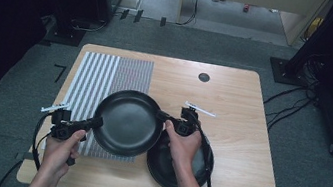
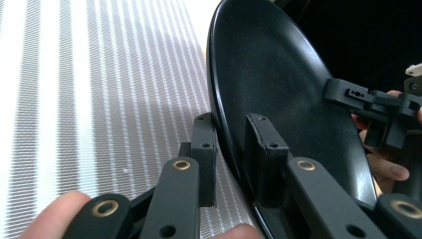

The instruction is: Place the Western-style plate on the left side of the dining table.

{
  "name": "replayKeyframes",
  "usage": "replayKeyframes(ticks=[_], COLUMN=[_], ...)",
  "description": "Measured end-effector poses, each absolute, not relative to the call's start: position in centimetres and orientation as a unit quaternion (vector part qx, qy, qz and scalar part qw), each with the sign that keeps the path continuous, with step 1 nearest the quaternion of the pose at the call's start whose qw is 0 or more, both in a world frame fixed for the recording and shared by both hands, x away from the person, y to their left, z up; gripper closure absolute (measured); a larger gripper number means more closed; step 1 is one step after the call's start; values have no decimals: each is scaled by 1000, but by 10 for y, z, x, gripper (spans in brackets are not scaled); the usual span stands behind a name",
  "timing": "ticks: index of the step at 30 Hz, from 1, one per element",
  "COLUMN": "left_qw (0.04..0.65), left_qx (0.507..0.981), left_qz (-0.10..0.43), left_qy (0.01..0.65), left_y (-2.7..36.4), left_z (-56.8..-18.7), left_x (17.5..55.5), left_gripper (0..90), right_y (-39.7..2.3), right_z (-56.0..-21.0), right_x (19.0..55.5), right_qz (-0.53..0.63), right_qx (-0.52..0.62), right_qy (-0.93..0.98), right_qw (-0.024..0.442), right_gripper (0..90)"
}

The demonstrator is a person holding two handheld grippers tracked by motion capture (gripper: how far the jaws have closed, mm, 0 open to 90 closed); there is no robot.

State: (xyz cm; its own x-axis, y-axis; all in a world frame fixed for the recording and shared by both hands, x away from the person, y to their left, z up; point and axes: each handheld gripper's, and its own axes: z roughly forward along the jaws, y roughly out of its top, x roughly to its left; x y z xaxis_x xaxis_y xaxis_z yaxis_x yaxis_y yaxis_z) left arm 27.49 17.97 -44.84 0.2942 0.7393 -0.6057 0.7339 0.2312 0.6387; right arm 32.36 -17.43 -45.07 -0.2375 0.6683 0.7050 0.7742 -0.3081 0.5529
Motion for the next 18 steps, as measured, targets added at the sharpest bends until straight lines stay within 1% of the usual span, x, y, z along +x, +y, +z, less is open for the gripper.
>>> replayKeyframes(ticks=[10,18], left_qw=[507,504], left_qx=[597,579], left_qz=[15,19], left_qy=[621,640], left_y=[205,223], left_z=[-458,-467], left_x=[281,286], left_gripper=[763,763], right_y=[-142,-120], right_z=[-455,-463], right_x=[350,372], right_qz=[-513,-503], right_qx=[-603,-594], right_qy=[-609,-623], right_qw=[54,70], right_gripper=[843,842])
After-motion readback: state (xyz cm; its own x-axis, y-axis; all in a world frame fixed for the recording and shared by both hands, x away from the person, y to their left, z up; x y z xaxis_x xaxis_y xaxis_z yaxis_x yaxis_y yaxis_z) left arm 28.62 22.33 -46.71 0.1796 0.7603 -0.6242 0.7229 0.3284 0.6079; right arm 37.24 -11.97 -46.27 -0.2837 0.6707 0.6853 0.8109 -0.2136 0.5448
